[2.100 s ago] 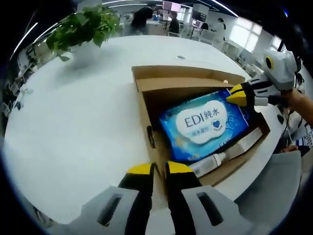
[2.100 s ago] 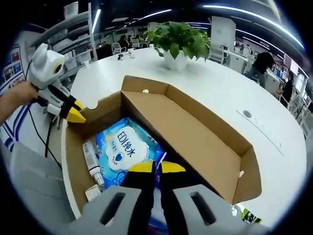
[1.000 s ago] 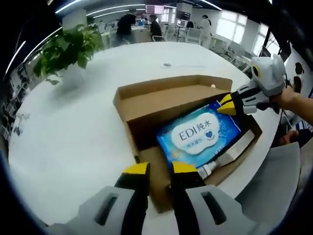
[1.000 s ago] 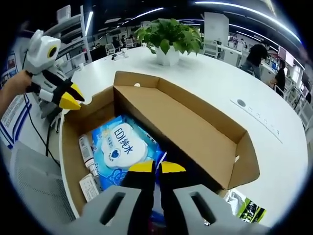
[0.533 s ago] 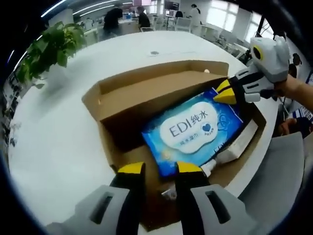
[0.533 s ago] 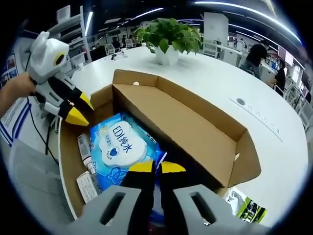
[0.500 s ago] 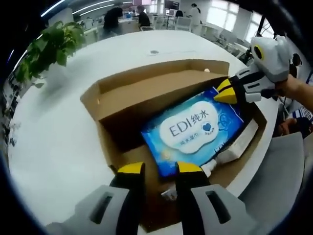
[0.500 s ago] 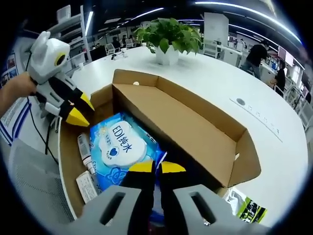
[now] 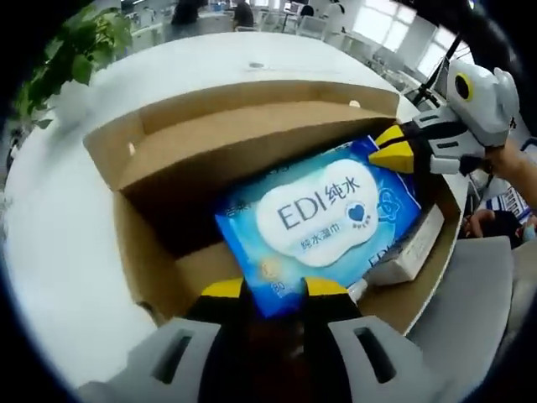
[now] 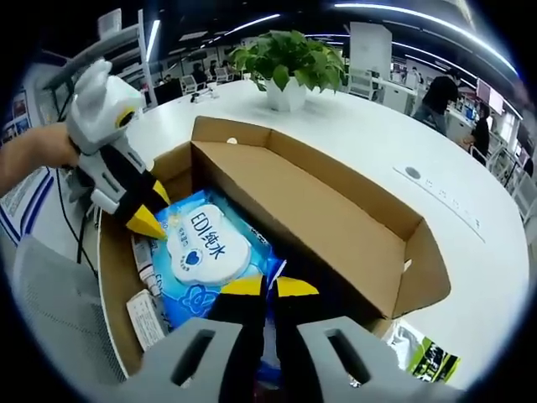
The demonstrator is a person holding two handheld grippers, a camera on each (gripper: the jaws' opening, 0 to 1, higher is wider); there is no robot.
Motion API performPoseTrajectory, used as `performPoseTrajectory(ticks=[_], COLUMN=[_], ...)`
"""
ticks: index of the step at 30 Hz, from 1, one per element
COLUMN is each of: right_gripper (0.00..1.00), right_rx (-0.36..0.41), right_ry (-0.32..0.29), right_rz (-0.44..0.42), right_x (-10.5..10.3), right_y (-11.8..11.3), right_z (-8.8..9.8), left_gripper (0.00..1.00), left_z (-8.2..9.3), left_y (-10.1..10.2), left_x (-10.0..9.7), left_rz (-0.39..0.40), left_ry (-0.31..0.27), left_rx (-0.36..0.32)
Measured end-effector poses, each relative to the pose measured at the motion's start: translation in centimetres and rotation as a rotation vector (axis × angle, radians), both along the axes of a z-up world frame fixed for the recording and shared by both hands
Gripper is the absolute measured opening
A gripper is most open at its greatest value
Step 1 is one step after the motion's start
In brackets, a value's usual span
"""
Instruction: Operate the shoe box by opening the lid, removing the specified soft item, and placing it in the target area until the item is outside and the box remains undamaged.
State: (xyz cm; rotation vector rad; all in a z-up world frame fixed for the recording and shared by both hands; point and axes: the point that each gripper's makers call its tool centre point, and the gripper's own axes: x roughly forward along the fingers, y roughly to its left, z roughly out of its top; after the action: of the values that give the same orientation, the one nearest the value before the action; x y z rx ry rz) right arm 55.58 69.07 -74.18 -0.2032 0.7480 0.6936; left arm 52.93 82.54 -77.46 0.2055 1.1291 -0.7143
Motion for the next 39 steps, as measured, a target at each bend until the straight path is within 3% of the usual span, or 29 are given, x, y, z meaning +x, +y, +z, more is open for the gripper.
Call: performPoseTrajectory(ticks=[5,15,33,39], right_gripper=[0.01,0.0,0.0,0.0], right_rx=[0.011,0.03,0.072,0.095], right_ry=[-0.001,0.002,-0.029,-0.04], right_rz=[-0.009,-0.041,-0.093,-0.108], right_x=[0.0,0.0,-0.3,-0.4], right_y=[0.0,0.1,-0.4,-0.6], right_z=[0.0,0.2,2.6,3.8], left_gripper=[0.21,0.01,0.0,0.0], left_z=[-0.3,-0.2,2.4,4.1], left_y=[0.1,0.3,0.1,0.0], left_x=[0.2,0.9,0.0,-0.5], left_rz=[0.014,0.052,0.104,0.111], left_ry=[0.014,-0.038,-0.074,-0.1], left_rx=[0.004,0.016,-0.066,-0.092])
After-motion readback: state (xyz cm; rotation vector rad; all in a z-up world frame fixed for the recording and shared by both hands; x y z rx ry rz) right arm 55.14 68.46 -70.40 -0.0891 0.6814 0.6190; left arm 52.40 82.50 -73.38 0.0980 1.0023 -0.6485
